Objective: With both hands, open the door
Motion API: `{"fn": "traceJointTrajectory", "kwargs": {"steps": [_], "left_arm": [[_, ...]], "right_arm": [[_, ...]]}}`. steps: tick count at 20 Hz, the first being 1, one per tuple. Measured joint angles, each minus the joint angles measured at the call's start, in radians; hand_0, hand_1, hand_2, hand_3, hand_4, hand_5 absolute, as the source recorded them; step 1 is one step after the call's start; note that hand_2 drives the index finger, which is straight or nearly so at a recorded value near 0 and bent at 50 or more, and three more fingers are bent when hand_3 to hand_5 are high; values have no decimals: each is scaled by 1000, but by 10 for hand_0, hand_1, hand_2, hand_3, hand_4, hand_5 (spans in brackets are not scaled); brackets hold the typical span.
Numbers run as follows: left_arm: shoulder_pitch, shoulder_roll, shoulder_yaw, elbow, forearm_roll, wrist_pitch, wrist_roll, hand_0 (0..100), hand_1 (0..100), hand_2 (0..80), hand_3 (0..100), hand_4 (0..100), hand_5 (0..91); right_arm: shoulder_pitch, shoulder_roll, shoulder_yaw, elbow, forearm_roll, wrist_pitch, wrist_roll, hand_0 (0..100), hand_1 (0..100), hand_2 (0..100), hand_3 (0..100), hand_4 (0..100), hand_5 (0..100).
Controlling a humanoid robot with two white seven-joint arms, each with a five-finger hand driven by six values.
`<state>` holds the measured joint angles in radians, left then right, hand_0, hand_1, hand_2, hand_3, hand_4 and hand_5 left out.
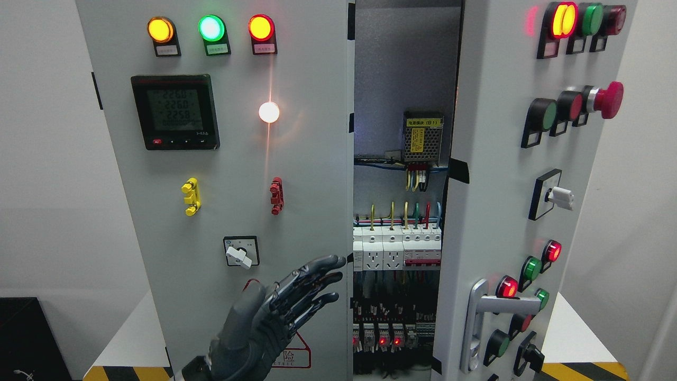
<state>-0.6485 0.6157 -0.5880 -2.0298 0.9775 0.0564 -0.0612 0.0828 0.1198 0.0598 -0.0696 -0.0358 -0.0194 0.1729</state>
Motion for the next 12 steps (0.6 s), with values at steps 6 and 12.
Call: {"fn": "traceJointTrajectory", "kwargs": {"steps": [6, 12], "left_arm": [[-179, 0, -47, 37, 181, 67, -5, 0, 0, 0, 0, 0, 0], [-317, -13, -106, 84, 339, 111, -6, 0, 0, 0, 0, 0, 0]], "right_arm": [[0, 0, 0, 0, 0, 0, 0, 191, 0, 0, 0, 0, 0], [0, 0, 0, 0, 0, 0, 0, 191, 0, 0, 0, 0, 0]]}}
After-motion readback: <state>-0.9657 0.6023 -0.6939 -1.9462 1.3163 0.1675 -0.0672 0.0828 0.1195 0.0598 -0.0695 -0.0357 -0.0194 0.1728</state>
